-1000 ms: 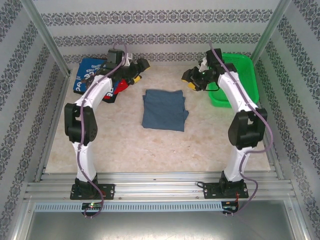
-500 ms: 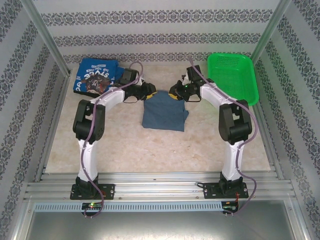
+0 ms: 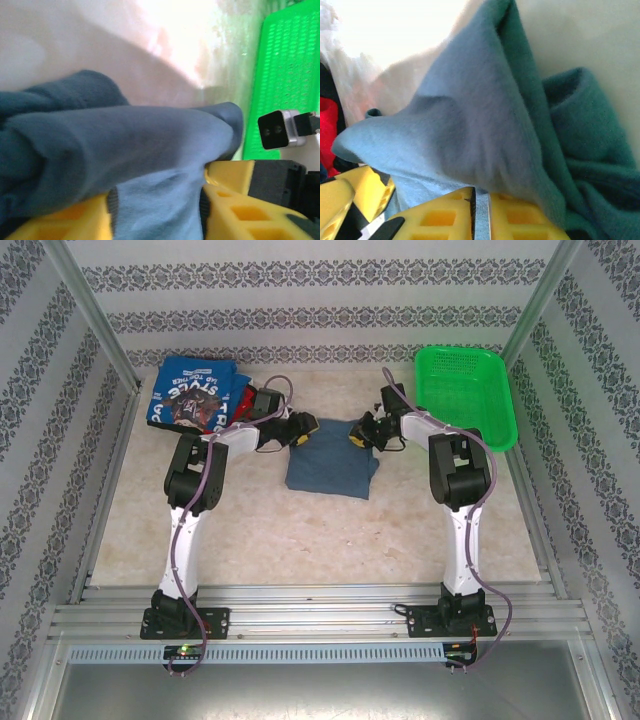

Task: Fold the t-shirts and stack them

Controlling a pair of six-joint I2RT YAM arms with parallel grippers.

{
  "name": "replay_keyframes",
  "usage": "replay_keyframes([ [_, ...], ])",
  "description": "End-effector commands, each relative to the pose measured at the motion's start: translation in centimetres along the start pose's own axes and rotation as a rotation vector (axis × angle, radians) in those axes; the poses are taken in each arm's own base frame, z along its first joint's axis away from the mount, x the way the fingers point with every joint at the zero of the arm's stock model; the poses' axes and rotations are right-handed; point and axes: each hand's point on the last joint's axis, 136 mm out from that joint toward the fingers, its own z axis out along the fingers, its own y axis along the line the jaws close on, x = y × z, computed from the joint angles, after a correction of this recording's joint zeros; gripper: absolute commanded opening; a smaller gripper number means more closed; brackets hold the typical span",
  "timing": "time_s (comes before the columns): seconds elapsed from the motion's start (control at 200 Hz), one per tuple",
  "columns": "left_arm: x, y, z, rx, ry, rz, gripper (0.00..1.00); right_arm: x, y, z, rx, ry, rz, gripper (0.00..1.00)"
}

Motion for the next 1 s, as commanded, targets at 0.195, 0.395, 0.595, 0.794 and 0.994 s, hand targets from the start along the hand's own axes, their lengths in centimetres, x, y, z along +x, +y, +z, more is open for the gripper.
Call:
replay_keyframes([
  [0.195,-0.5,-7.8,-10.3,0.023,-0.082,0.085,0.80,-0.3,5.5,-5.8,-0.036,-0.055,-0.122,0.34],
  [0.395,4.0,-1.5,-13.5,-0.250,-0.031,0.130,0.81,3.7,8.5,-11.8,0.042,-0.061,-0.313,0.58],
  [0.595,5.9,1.0,-10.5,-0.340,-0.001,0.181,0.81,6.5,6.0,-13.3,0.090,-0.044,-0.305,0.68],
  [0.794,7.1,3.2,-7.7,-0.442,0.022,0.219,0.80,8.7,4.9,-12.9,0.063,-0.008,-0.298,0.68],
  [0.994,8.1,4.5,-5.1,-0.462,0.028,0.220,0.79,10.5,4.2,-13.1,0.036,0.016,-0.289,0.68],
])
